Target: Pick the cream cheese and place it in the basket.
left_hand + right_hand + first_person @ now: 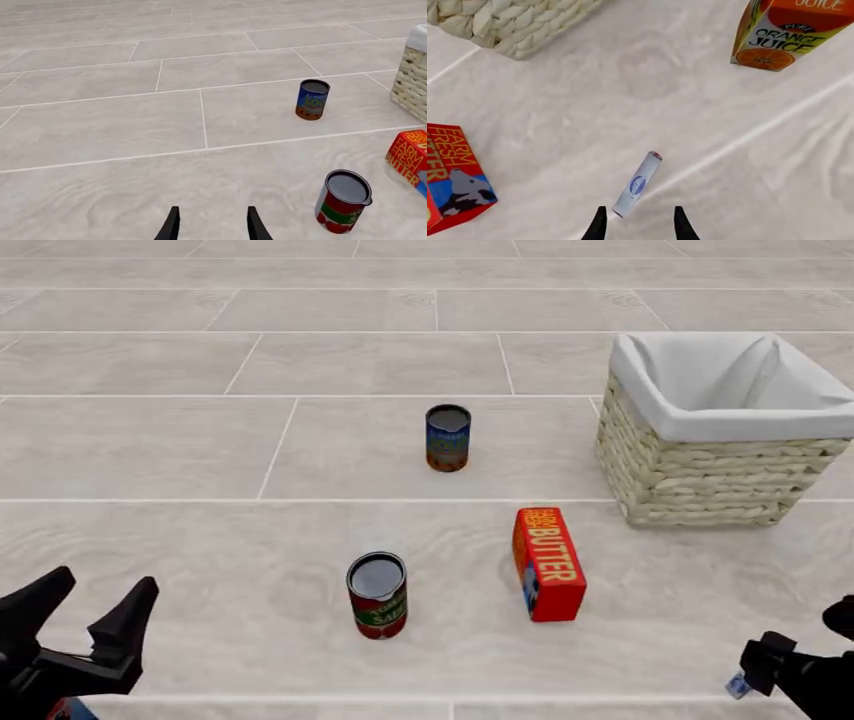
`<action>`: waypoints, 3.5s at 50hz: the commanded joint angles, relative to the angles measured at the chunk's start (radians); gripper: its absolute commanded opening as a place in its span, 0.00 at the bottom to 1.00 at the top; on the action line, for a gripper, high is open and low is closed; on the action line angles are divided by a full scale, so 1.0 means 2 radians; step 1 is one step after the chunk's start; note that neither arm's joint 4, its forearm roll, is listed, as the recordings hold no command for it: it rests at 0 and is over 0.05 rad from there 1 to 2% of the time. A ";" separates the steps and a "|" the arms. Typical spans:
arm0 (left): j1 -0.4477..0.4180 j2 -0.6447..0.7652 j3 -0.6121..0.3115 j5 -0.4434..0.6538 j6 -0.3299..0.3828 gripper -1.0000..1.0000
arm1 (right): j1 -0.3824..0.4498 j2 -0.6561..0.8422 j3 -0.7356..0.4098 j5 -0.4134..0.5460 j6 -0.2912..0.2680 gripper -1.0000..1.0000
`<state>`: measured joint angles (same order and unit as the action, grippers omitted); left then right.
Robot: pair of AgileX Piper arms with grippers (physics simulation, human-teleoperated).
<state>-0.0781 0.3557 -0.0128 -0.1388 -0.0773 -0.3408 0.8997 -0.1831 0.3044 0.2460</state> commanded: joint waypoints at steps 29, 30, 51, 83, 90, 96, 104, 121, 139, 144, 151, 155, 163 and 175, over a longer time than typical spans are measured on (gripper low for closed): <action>0.001 0.006 0.006 0.000 0.000 1.00 | 0.017 0.128 0.032 -0.148 0.016 1.00; 0.001 0.006 0.006 0.000 0.000 1.00 | 0.016 0.132 0.032 -0.151 0.012 1.00; -0.001 0.021 0.006 -0.010 -0.001 1.00 | 0.022 0.205 0.045 -0.230 0.022 1.00; 0.000 0.023 0.006 -0.014 0.000 1.00 | 0.013 0.034 -0.008 -0.081 -0.033 0.00; 0.000 0.019 0.006 -0.012 -0.001 1.00 | 0.018 -0.032 -0.049 -0.010 -0.073 0.00; 0.000 0.020 0.006 -0.013 0.000 1.00 | 0.023 -0.060 -0.064 0.016 -0.087 0.00; 0.001 0.019 0.006 -0.012 0.000 1.00 | 0.039 -0.104 -0.102 0.075 -0.066 0.00; -0.001 0.018 0.006 -0.011 0.000 1.00 | 0.051 -0.153 -0.185 0.170 -0.070 0.00; -0.003 0.014 0.006 -0.007 0.001 1.00 | 0.068 -0.088 -0.364 0.237 -0.083 0.00; -0.003 0.019 0.006 -0.010 0.000 1.00 | 0.075 -0.058 -0.414 0.248 -0.082 0.00; -0.004 0.026 0.006 -0.016 0.000 1.00 | 0.088 -0.020 -0.469 0.260 -0.079 0.00; -0.003 0.030 0.006 -0.019 0.000 1.00 | 0.095 0.005 -0.504 0.267 -0.084 0.00; -0.003 0.033 0.006 -0.021 0.000 1.00 | 0.127 0.045 -0.536 0.281 -0.066 0.00; -0.001 0.040 0.006 -0.026 0.001 1.00 | 0.134 0.102 -0.594 0.292 -0.094 0.00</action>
<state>-0.0835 0.4210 -0.0190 -0.1849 -0.0748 -0.0972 1.0125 -1.2657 0.8673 0.0692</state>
